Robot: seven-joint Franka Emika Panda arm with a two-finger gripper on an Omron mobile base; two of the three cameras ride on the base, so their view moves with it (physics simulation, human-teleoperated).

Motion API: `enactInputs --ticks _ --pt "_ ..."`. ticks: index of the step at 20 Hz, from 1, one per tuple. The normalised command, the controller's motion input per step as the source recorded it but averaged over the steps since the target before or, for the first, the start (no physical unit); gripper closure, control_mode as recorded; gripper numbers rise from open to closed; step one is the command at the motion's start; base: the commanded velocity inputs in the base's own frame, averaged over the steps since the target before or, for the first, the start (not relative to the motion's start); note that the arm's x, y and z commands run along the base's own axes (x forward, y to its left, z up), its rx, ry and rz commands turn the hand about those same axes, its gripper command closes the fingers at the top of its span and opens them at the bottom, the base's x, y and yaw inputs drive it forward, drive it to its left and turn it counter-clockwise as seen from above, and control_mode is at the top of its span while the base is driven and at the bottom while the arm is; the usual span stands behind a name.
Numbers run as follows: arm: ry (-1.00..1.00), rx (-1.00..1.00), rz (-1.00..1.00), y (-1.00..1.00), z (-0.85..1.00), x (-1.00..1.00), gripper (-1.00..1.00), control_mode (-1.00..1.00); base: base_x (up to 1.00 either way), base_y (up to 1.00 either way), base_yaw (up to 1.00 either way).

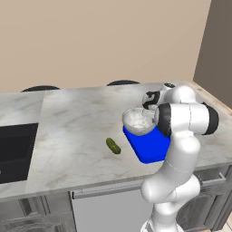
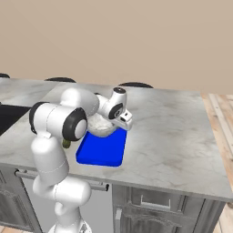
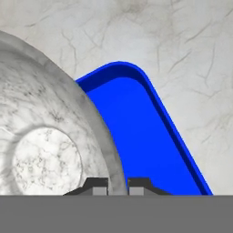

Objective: Place the two vegetables and bowl onto the tray for setting up a vegetable dip station.

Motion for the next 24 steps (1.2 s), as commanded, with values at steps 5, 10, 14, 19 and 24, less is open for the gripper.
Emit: enactInputs --ticks 5,10,14,19,24 --pt "0.00 0.00 0.00 -0.01 -0.14 -0.02 1.00 -1.00 0.00 0.00 0.00" --pt "0.00 0.00 0.00 0.00 -0.14 -0.07 -1.00 -1.00 0.00 0.00 0.00" --pt "-0.01 0.00 0.00 0.00 -0.10 -0.11 -1.00 -1.00 0.00 0.00 0.00" --pt "-0.12 0.00 0.00 0.00 0.02 -0.16 -1.00 -1.00 0.00 0.00 0.00" --pt "-0.17 0.00 0.00 0.00 0.21 -0.21 -1.00 -1.00 0.00 0.00 0.00"
